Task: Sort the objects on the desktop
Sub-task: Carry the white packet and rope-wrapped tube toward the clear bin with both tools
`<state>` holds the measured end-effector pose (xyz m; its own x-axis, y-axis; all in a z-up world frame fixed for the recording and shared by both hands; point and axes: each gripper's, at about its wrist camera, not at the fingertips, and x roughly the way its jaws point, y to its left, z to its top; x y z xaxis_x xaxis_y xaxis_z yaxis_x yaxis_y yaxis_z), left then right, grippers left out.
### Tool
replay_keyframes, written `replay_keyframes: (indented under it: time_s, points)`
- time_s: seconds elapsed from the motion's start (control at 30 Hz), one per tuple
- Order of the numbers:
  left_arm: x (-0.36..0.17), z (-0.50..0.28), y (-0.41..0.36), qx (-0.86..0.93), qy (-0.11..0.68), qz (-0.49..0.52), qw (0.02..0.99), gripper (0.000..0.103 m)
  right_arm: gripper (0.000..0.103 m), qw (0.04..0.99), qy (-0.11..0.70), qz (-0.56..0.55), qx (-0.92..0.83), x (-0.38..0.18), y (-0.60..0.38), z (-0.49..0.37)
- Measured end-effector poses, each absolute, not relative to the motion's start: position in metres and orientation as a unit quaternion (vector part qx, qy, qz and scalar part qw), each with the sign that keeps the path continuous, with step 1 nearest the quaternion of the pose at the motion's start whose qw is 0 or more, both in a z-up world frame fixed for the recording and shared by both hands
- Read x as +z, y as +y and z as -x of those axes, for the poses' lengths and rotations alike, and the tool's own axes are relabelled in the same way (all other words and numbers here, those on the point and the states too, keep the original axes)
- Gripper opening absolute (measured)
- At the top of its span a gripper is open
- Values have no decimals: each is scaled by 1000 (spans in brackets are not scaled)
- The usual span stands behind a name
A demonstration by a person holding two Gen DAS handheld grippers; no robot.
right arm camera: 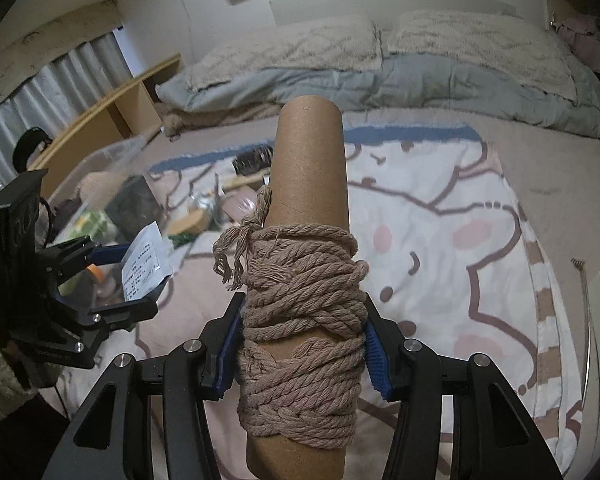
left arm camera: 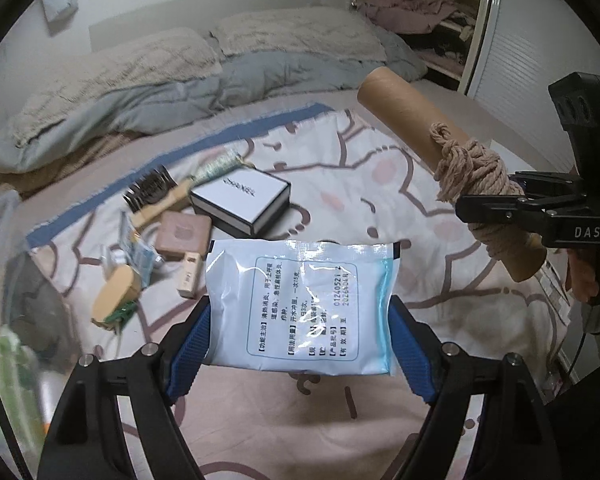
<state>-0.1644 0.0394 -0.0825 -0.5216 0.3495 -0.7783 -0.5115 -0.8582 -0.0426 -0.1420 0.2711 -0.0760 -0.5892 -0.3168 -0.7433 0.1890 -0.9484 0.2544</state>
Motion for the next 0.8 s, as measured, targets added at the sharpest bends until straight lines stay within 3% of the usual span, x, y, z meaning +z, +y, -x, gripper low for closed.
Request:
replay_keyframes:
  time_s: [0.8]
  points:
    - [15, 116, -59, 943, 38, 317, 91, 83, 54, 234, -74, -347, -905, 14, 193, 120]
